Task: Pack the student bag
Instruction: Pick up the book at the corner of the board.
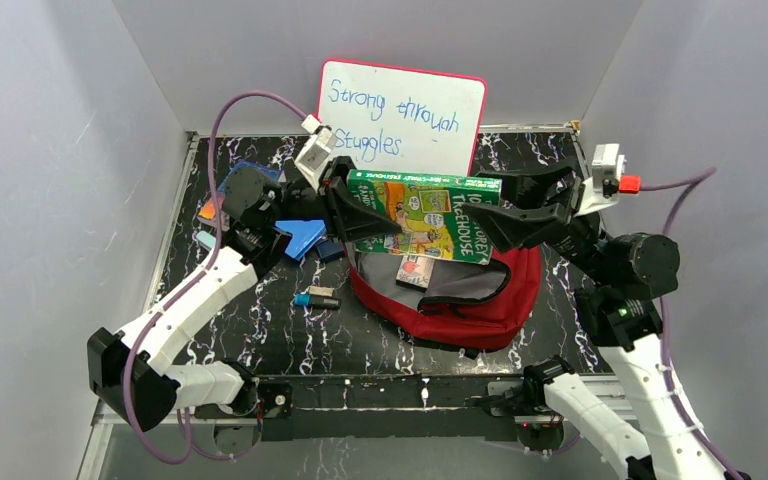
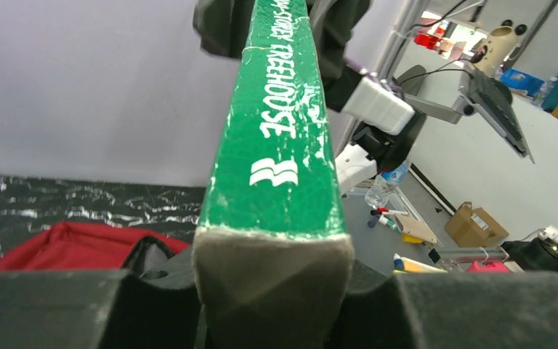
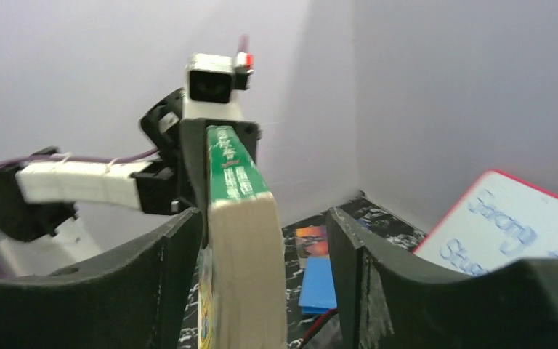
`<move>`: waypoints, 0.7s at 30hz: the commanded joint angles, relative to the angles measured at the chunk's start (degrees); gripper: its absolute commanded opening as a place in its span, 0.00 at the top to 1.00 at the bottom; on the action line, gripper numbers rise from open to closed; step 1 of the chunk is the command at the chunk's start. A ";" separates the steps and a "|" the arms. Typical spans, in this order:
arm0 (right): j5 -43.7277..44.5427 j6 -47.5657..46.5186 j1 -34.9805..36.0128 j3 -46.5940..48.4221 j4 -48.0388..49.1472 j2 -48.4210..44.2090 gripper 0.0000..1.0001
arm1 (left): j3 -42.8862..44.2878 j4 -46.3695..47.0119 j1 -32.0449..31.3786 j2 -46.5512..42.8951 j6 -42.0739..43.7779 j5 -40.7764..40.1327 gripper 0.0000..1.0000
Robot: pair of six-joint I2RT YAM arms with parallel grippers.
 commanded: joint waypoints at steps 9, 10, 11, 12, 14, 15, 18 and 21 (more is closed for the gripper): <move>49.60 -4.20 -0.49 4.69 -43.86 -2.45 0.23 | 1.73 -17.97 10.20 1.44 5.58 -10.63 1.00; 51.80 -2.33 -0.45 5.26 -48.40 -1.19 0.23 | 2.56 -20.88 11.30 2.11 6.69 -11.05 1.00; 53.38 -1.00 -0.44 5.52 -52.22 0.29 0.23 | 3.43 -24.88 11.88 2.87 7.93 -11.89 1.00; 53.96 0.05 -0.42 5.67 -55.81 1.67 0.23 | 4.41 -29.88 12.23 3.57 9.16 -13.54 1.00; 54.04 2.29 -0.42 5.66 -61.70 4.97 0.23 | 5.31 -34.45 12.70 4.77 10.69 -15.02 1.00; 53.96 3.28 -0.41 5.55 -64.28 6.55 0.23 | 5.28 -35.84 12.89 5.12 11.32 -15.51 1.00; 53.49 3.99 -0.50 4.66 -68.51 10.56 0.23 | 4.91 -39.42 13.03 5.77 12.54 -17.23 1.00; 53.37 3.87 -0.48 3.09 -70.57 12.99 0.22 | 4.59 -42.23 13.11 6.24 13.70 -17.94 1.00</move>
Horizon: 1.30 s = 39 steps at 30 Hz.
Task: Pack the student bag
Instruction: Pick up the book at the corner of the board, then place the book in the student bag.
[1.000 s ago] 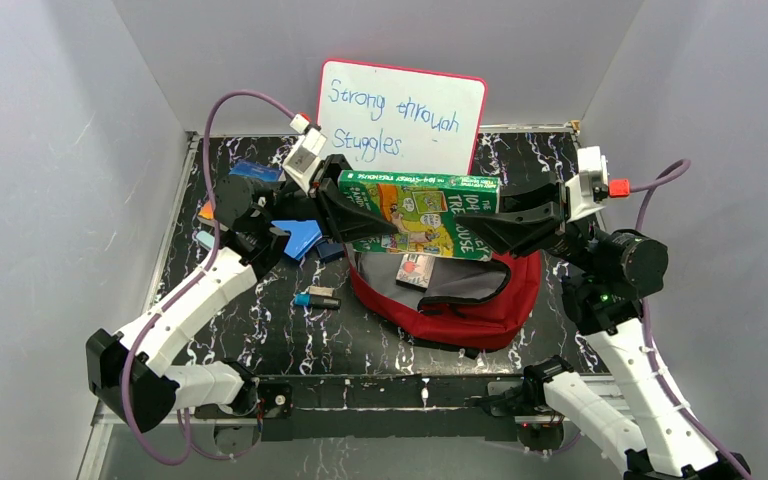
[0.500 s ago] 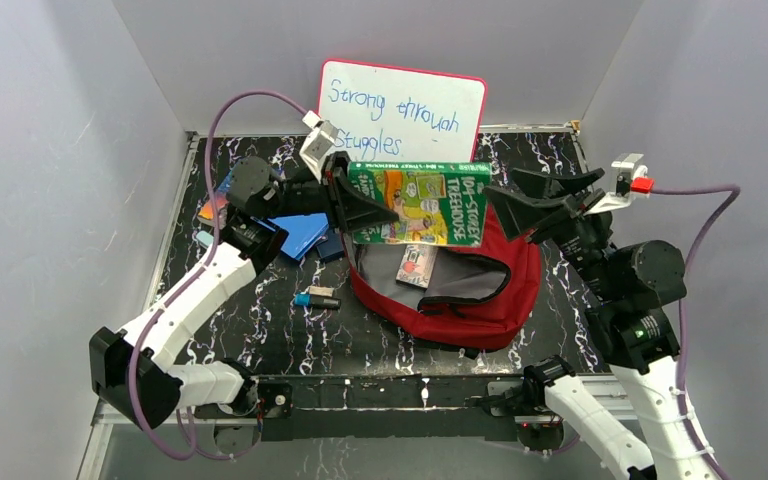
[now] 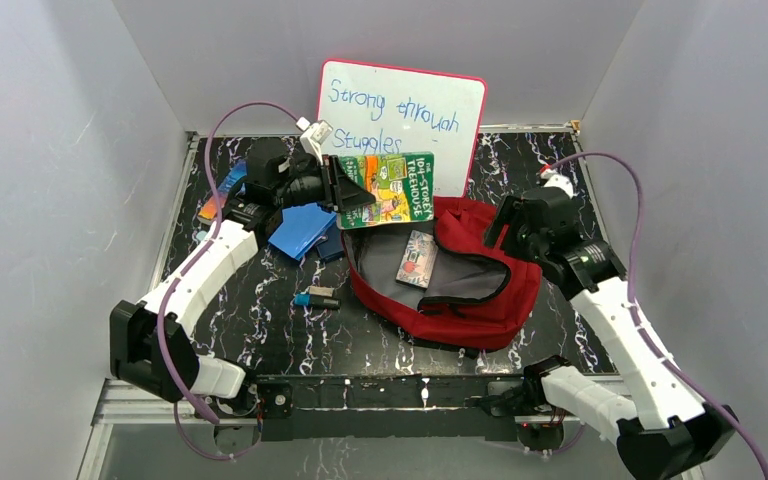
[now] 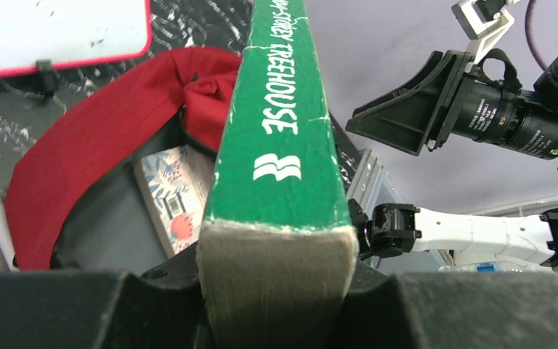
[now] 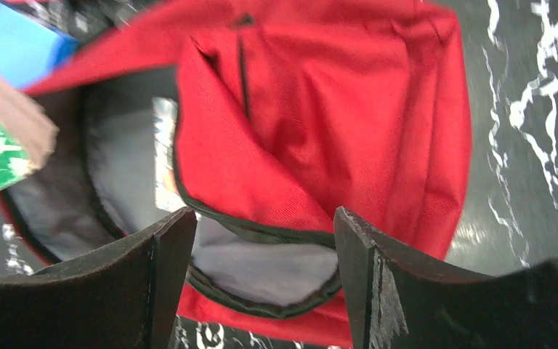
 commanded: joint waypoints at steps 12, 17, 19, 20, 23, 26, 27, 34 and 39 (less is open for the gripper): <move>-2.57 -3.31 -0.09 -9.59 -5.61 -1.76 0.22 | -0.15 -3.36 0.05 -1.02 2.45 1.00 1.00; -2.26 -2.90 -0.16 -12.09 -3.56 -1.52 0.22 | -0.27 -2.71 0.05 0.02 2.23 1.59 1.00; -2.00 -2.43 -0.09 -13.64 -1.94 -1.65 0.22 | -0.53 -2.39 0.05 0.58 2.07 1.96 1.00; -2.07 -2.25 -0.09 -14.71 -0.65 -2.13 0.22 | -0.62 -2.21 0.05 0.74 1.92 2.13 1.00; -4.54 -1.86 -0.08 -18.91 6.24 -4.62 0.22 | -0.86 -2.30 0.05 1.51 1.80 2.48 1.00; -8.35 -0.24 -0.20 -22.12 11.92 -7.90 0.24 | -0.56 -3.42 0.05 2.02 2.01 2.38 1.00; -9.29 0.34 -0.18 -22.91 13.37 -8.65 0.25 | -0.55 -3.81 0.05 2.03 2.22 2.45 1.00; -11.32 1.93 -0.16 -26.41 19.06 -13.84 0.46 | -1.12 -5.43 0.05 1.59 3.21 1.26 1.00; -10.58 1.28 -0.22 -26.63 20.09 -16.82 0.69 | -0.89 -7.94 0.05 1.55 3.99 0.54 1.00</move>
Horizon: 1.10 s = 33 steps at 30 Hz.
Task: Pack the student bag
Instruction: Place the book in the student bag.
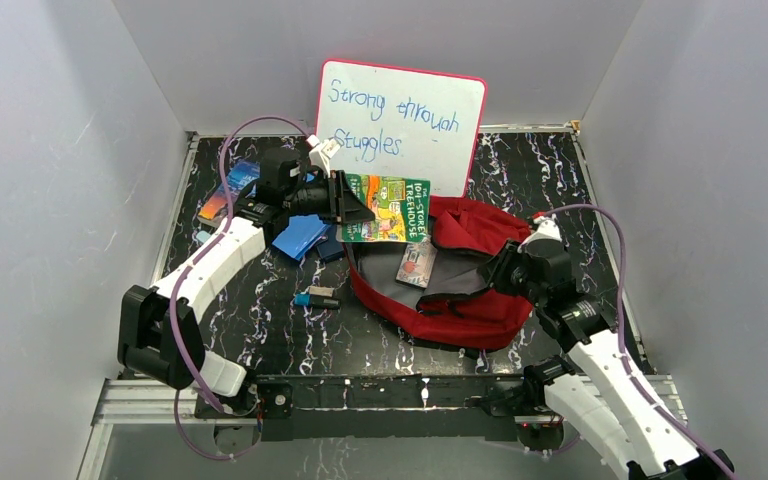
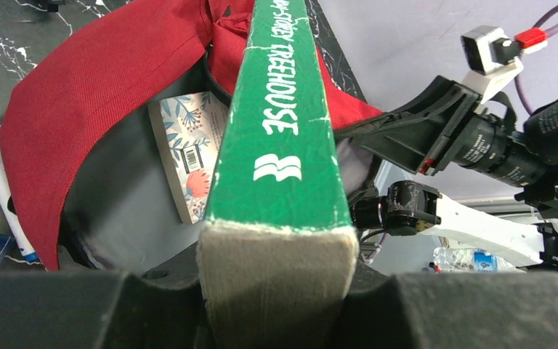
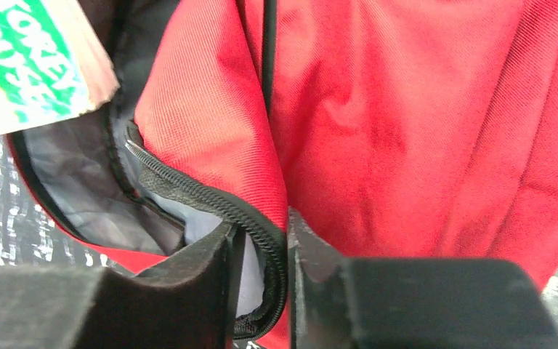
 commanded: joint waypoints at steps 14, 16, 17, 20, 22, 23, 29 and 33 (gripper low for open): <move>1.36 -3.52 -0.15 17.56 1.81 4.04 1.00 | 4.21 -12.38 0.05 -1.97 2.22 -2.22 1.00; 0.48 -3.35 -0.23 19.11 2.93 4.71 1.00 | 4.10 -12.41 0.05 -1.68 1.67 -2.38 1.00; 0.15 -3.24 -0.23 19.81 3.32 4.89 1.00 | 4.11 -12.42 0.05 -1.51 1.47 -2.25 1.00; -0.86 -2.89 -0.18 21.13 4.29 5.25 1.00 | 4.13 -11.84 0.05 -0.99 0.68 -1.87 1.00; -1.73 -2.86 -0.11 21.20 5.31 5.12 1.00 | 4.24 -10.98 -0.04 -0.36 -0.11 -1.36 1.00; -2.42 -2.86 -0.16 20.93 5.88 5.03 1.00 | 4.42 -10.62 -0.04 0.04 -0.48 -1.00 1.00; -4.07 -2.95 -0.14 19.59 9.49 3.48 1.00 | 6.83 -9.96 -3.14 2.86 -1.68 -1.10 1.00; -5.85 -2.73 -0.14 19.60 11.41 2.37 1.00 | 7.40 -10.35 -5.37 4.85 -2.24 -1.94 1.00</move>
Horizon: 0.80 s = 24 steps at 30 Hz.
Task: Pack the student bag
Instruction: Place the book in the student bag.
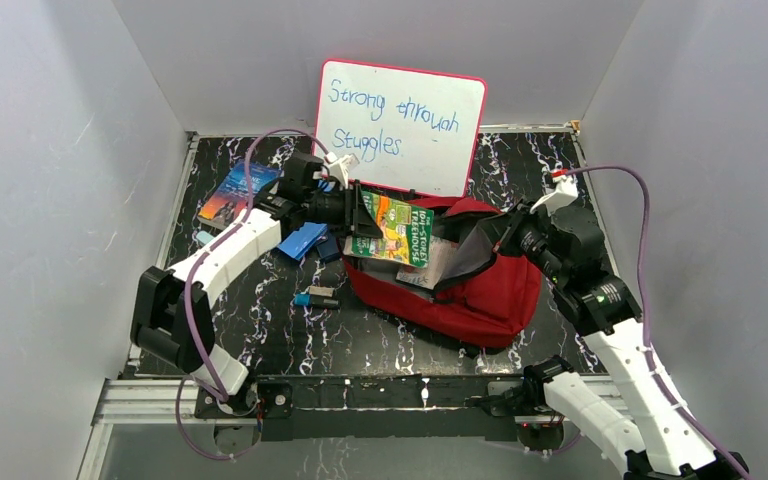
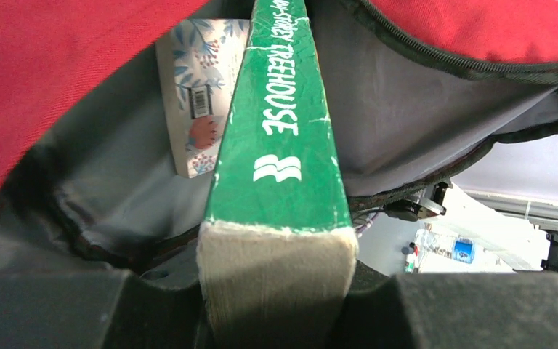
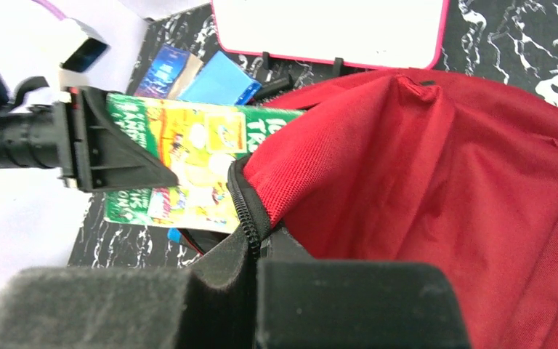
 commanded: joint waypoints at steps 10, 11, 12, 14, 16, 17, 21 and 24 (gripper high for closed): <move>-3.21 0.11 -0.23 1.55 10.75 -2.60 1.00 | 3.66 3.82 -5.08 1.40 -2.49 3.45 1.00; -3.36 0.12 -0.13 1.56 10.81 -2.41 1.00 | 3.53 4.65 -5.47 1.72 -2.97 3.67 1.00; -3.45 0.23 -0.14 1.52 10.82 -2.42 1.00 | 3.56 5.46 -5.85 2.21 -3.53 3.70 1.00; -3.50 0.37 -0.14 1.56 10.83 -2.55 1.00 | 3.73 7.27 -6.64 3.38 -4.61 3.68 1.00; -3.46 0.54 -0.14 1.38 10.78 -2.93 1.00 | 4.08 9.22 -7.48 4.69 -5.36 3.78 1.00; -3.42 0.55 -0.12 1.39 10.79 -2.99 1.00 | 4.17 9.93 -7.87 5.33 -5.69 3.90 1.00; -3.24 0.64 -0.12 1.30 10.66 -3.56 1.00 | 5.02 13.08 -8.94 7.66 -6.98 5.64 1.00; -3.15 0.69 -0.13 1.30 10.65 -3.51 1.00 | 5.24 15.15 -9.45 8.79 -7.66 7.54 1.00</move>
